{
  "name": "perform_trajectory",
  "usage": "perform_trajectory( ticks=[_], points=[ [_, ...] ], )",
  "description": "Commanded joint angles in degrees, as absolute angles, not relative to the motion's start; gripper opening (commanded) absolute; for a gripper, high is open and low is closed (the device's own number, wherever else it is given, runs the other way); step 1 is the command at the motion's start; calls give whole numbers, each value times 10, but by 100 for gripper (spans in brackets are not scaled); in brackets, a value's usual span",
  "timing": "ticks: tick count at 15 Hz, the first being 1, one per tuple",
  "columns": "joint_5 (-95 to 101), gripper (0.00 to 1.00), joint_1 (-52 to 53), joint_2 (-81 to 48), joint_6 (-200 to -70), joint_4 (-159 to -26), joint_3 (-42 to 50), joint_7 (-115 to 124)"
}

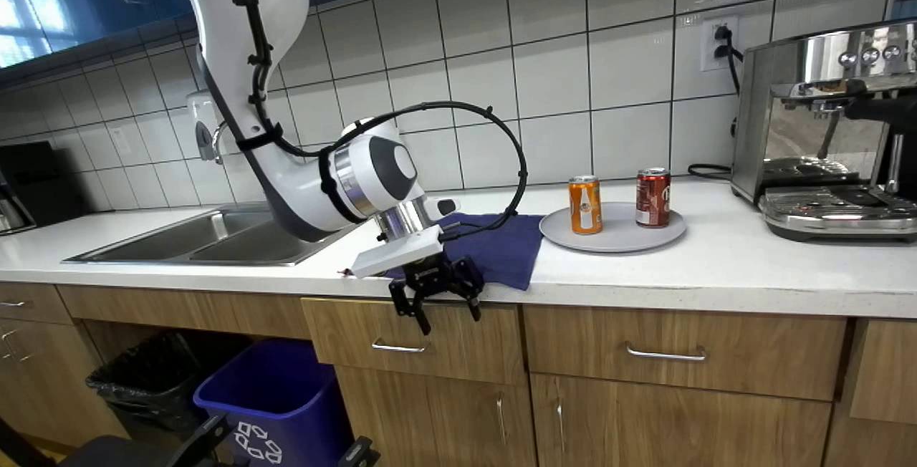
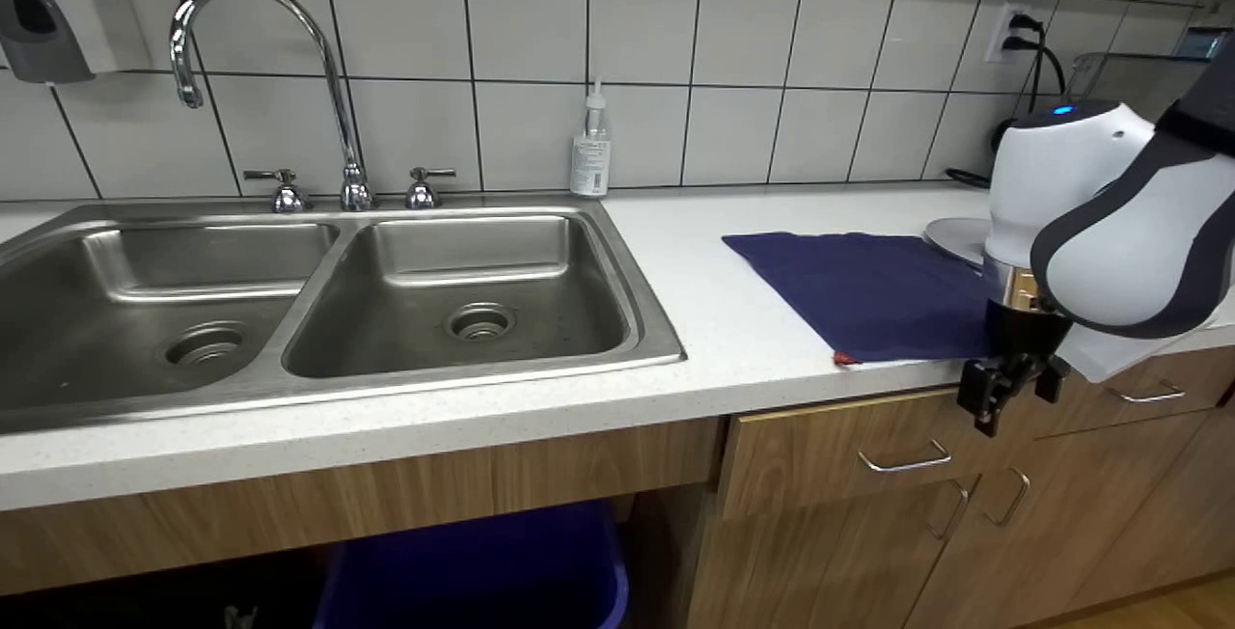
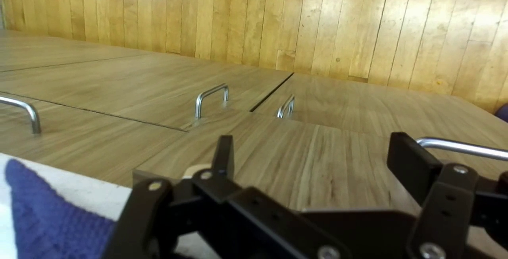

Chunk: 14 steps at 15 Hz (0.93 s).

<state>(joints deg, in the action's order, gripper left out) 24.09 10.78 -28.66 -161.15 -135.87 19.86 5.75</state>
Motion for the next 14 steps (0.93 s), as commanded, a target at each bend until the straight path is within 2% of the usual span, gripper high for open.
perform_trajectory(
  ticks=[1,14],
  points=[
    [249,100,84,-251,-1568,-1370,180,20],
    [261,100,79,-210,-1552,-1416,168,22]
  ],
)
